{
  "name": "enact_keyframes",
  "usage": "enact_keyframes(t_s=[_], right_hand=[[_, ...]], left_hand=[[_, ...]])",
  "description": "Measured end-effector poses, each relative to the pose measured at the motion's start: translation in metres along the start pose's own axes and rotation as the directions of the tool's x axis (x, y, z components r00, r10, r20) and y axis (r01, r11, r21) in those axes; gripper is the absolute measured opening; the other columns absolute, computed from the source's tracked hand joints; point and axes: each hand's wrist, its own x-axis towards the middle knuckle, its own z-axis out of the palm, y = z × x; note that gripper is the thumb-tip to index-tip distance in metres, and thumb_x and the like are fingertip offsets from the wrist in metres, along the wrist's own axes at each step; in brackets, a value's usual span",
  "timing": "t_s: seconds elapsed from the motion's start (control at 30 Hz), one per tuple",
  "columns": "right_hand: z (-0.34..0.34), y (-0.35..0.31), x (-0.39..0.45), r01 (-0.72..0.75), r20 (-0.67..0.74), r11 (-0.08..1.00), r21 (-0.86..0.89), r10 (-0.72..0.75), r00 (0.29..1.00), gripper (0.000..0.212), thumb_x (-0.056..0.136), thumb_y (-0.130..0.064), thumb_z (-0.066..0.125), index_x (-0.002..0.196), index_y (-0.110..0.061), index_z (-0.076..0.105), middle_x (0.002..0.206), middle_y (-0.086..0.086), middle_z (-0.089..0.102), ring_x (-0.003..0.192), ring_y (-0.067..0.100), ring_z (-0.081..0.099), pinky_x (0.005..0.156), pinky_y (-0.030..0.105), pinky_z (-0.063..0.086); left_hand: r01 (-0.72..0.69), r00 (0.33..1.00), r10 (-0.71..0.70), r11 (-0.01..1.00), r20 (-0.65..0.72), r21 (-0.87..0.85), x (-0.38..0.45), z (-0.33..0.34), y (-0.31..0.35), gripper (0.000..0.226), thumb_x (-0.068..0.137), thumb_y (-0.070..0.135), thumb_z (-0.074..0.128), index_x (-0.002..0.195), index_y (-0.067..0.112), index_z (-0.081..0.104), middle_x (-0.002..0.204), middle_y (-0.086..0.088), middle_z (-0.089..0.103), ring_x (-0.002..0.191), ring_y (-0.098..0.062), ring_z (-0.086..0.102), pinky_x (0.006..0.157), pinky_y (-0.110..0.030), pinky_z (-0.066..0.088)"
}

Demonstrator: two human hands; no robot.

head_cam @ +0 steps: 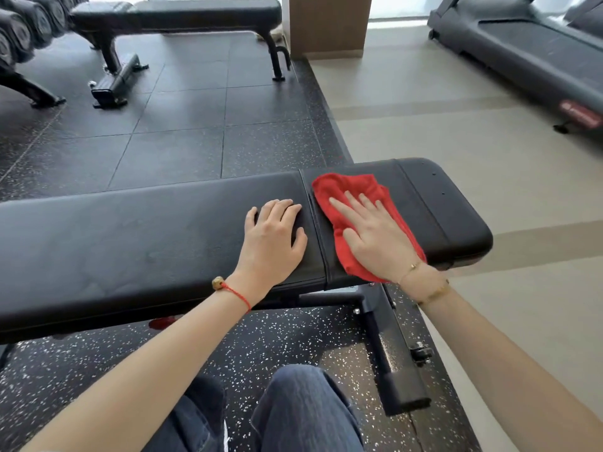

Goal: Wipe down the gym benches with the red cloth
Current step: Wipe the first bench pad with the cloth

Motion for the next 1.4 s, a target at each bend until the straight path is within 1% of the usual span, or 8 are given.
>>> enact_keyframes(t_s=[0.27,0.4,0.67,0.93,1.07,1.23,1.33,1.4], right_hand=[[-0.027,0.094,0.006,-0.435,-0.055,0.900,-0.012,0.434,0.899,0.055,0.098,-0.026,0.030,0.152,-0.032,0.021,0.162,0.005,0.014,0.149,0.029,0.012,0.122,0.042,0.002],[-0.031,0.103,0.052,-0.502,-0.002,0.865,0.003,0.502,0.865,0.054,0.100,-0.030,0.025,0.153,-0.032,0.016,0.162,0.005,0.007,0.149,0.031,0.008,0.122,0.044,0.000],[-0.018,0.076,-0.008,-0.213,-0.014,0.977,-0.017,0.212,0.977,0.061,0.090,-0.032,0.024,0.151,-0.034,0.021,0.161,0.001,0.018,0.148,0.027,0.014,0.121,0.043,0.004],[-0.030,0.096,0.090,-0.453,0.018,0.891,-0.019,0.453,0.891,0.053,0.100,-0.029,0.023,0.152,-0.029,0.018,0.162,0.007,0.010,0.148,0.032,0.010,0.121,0.045,0.002],[-0.008,0.025,0.102,-0.175,0.039,0.984,-0.036,0.177,0.983,0.053,0.099,-0.025,0.029,0.152,-0.027,0.022,0.161,0.009,0.017,0.147,0.032,0.015,0.121,0.045,0.007],[0.005,-0.014,0.050,0.062,0.056,0.997,0.034,-0.064,0.996,0.056,0.098,-0.024,0.032,0.152,-0.033,0.019,0.162,0.001,0.014,0.149,0.024,0.008,0.122,0.039,0.002],[-0.003,0.016,0.032,0.043,0.039,0.999,0.019,-0.043,0.998,0.057,0.098,-0.020,0.034,0.152,-0.032,0.021,0.161,0.001,0.016,0.149,0.022,0.011,0.122,0.039,0.005],[-0.012,0.045,0.041,-0.074,0.018,0.996,-0.044,0.075,0.997,0.056,0.098,-0.019,0.033,0.152,-0.028,0.021,0.161,0.005,0.015,0.149,0.025,0.014,0.121,0.042,0.007]], left_hand=[[-0.006,1.000,0.006,1.000,0.011,0.017,-0.003,0.001,0.000,0.045,0.097,0.030,0.047,0.140,0.017,0.052,0.147,0.000,0.049,0.141,-0.020,0.038,0.119,-0.050,0.024],[-0.005,1.000,0.005,1.000,0.019,0.025,-0.003,0.000,0.001,0.045,0.097,0.030,0.045,0.140,0.017,0.051,0.148,0.001,0.048,0.142,-0.020,0.037,0.120,-0.050,0.023],[-0.005,1.000,0.004,1.000,0.023,0.020,-0.003,0.000,0.001,0.045,0.098,0.028,0.046,0.141,0.015,0.050,0.148,-0.001,0.048,0.142,-0.021,0.037,0.120,-0.050,0.022],[-0.001,1.000,0.001,1.000,0.011,0.025,-0.003,0.000,0.005,0.044,0.096,0.027,0.048,0.138,0.014,0.053,0.145,-0.003,0.050,0.139,-0.023,0.040,0.119,-0.052,0.024],[0.000,1.000,0.000,1.000,0.004,0.028,-0.002,-0.001,0.004,0.044,0.094,0.028,0.049,0.136,0.016,0.054,0.143,0.000,0.051,0.137,-0.021,0.042,0.117,-0.051,0.026],[-0.002,1.000,0.002,1.000,0.000,0.007,-0.002,-0.001,0.002,0.044,0.095,0.029,0.050,0.137,0.017,0.055,0.145,0.000,0.052,0.139,-0.020,0.042,0.117,-0.050,0.026],[0.000,1.000,0.000,1.000,-0.002,-0.009,-0.003,0.000,-0.001,0.044,0.096,0.029,0.049,0.138,0.017,0.054,0.146,0.000,0.051,0.140,-0.020,0.041,0.119,-0.049,0.025],[0.005,1.000,-0.005,1.000,-0.003,-0.011,-0.003,0.000,0.001,0.044,0.096,0.029,0.049,0.138,0.018,0.054,0.146,0.001,0.051,0.140,-0.020,0.041,0.119,-0.050,0.024]])
